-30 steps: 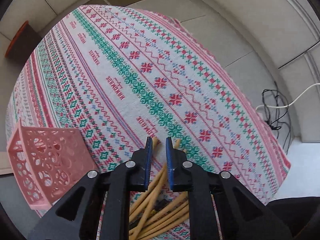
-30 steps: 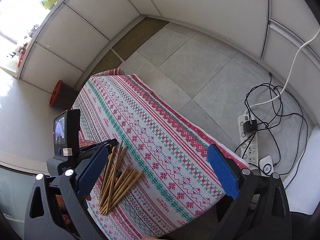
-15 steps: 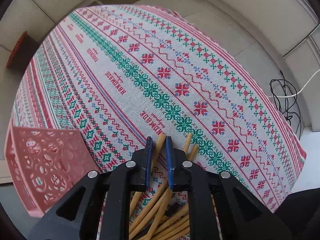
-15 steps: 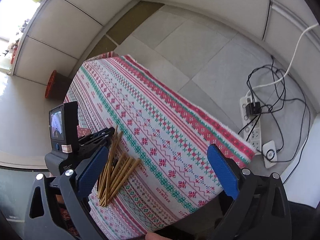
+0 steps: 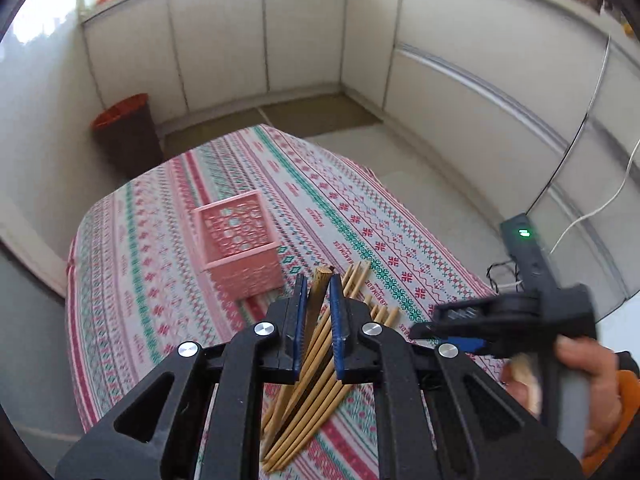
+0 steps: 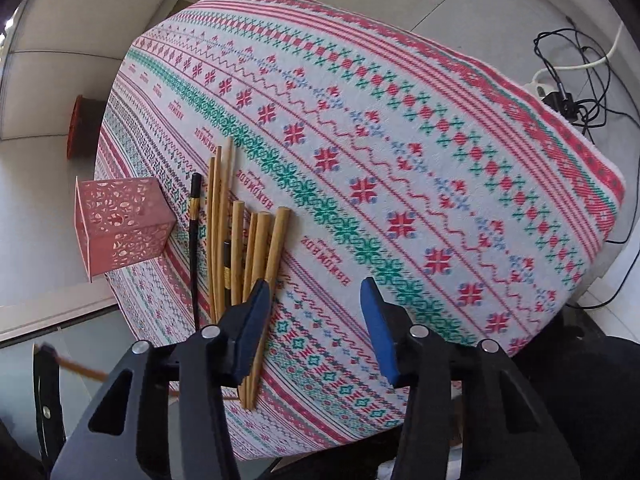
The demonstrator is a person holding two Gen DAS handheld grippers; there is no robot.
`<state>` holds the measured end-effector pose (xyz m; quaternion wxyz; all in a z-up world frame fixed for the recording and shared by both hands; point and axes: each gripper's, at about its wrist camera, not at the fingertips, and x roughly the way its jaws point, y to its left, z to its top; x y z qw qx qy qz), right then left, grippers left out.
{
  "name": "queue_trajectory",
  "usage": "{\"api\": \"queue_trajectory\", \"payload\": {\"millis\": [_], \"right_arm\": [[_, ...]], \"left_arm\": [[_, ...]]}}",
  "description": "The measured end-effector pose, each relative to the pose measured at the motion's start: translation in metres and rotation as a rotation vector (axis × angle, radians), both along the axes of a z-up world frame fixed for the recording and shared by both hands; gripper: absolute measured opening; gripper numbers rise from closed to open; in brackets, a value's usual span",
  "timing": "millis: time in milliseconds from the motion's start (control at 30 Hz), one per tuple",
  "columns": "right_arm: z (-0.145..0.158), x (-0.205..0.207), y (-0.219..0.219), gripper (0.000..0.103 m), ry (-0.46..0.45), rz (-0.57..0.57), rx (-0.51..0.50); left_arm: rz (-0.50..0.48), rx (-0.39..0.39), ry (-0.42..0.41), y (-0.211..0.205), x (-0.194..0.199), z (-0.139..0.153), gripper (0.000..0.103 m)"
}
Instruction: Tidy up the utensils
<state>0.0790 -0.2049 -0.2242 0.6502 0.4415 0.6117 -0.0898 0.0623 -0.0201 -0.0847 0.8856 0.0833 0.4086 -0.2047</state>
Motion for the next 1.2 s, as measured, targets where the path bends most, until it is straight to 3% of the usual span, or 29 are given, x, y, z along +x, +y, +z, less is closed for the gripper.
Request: {"api": "queue_trajectory", "payload": {"millis": [133, 233, 267, 467, 567, 800, 967, 1200], "right_arm": [[-0.006, 0.011, 0.014, 0.028, 0.015, -0.045, -0.026], [-0.009, 0.019, 0.019, 0.024, 0.028, -0.066, -0.063], [-0.010, 0.022, 0.022, 0.018, 0.038, -0.067, -0.096], [-0.009, 0.040, 0.043, 0.015, 0.037, -0.050, -0.199], [-0.009, 0.043, 0.051, 0.008, 0.057, -0.034, -0.259], [-0.012, 0.047, 0.050, 0.008, 0.038, 0.002, -0.226], [0.008, 0.036, 0.028, 0.008, -0.095, -0.012, -0.217], [0.111, -0.004, 0.011, 0.007, -0.361, 0.020, -0.354]], "left_arm": [[0.035, -0.050, -0.034, 0.035, -0.014, 0.016, 0.009], [0.041, -0.087, -0.049, 0.052, -0.016, 0.023, 0.009], [0.040, -0.094, -0.051, 0.056, -0.017, 0.025, 0.009], [0.040, -0.133, -0.043, 0.078, -0.021, 0.030, 0.009], [0.055, -0.152, -0.033, 0.086, -0.017, 0.029, 0.008], [0.074, -0.175, -0.040, 0.087, -0.019, 0.033, 0.008], [0.087, -0.211, -0.068, 0.088, -0.024, 0.045, 0.008], [0.107, -0.276, -0.150, 0.085, -0.035, 0.082, 0.008]]}}
